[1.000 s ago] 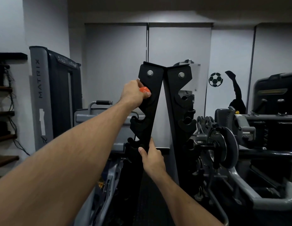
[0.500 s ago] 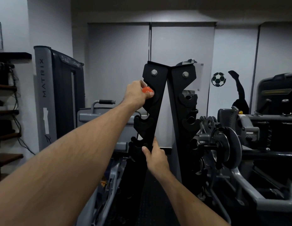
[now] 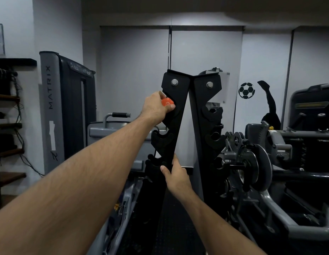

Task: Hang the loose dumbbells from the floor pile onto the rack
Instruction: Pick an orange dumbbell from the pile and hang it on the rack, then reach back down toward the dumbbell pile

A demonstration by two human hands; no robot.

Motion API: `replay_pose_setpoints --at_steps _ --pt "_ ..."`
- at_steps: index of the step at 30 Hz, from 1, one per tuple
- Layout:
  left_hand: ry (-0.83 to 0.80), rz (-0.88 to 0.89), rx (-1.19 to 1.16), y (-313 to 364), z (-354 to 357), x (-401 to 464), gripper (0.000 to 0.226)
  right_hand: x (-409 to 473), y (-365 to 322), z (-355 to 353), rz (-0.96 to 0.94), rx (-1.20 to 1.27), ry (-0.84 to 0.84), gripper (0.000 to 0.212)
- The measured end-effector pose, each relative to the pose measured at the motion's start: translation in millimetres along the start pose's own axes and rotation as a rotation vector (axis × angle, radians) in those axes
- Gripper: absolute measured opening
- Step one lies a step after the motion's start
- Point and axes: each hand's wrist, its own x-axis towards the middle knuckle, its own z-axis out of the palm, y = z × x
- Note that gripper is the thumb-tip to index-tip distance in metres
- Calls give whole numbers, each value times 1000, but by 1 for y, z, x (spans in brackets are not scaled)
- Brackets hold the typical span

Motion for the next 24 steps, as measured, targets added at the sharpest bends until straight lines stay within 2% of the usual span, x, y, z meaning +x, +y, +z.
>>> replay_pose_setpoints --at_steps 4,10,17,20,24 --pt "-19 9 -39 -3 -1 -7 56 -1 -1 -4 -13 22 7 67" --pt "61 39 -98 -15 0 -41 70 -15 7 -9 -46 39 5 84" --pt "123 21 -227 -68 12 -123 66 -69 46 -9 -111 1 -11 83" --pt "126 -48 -287 -108 28 -176 64 -102 76 -2 -56 23 -39 81" --pt "84 -210 -274 -170 65 -263 62 -153 128 19 122 9 -131 75"
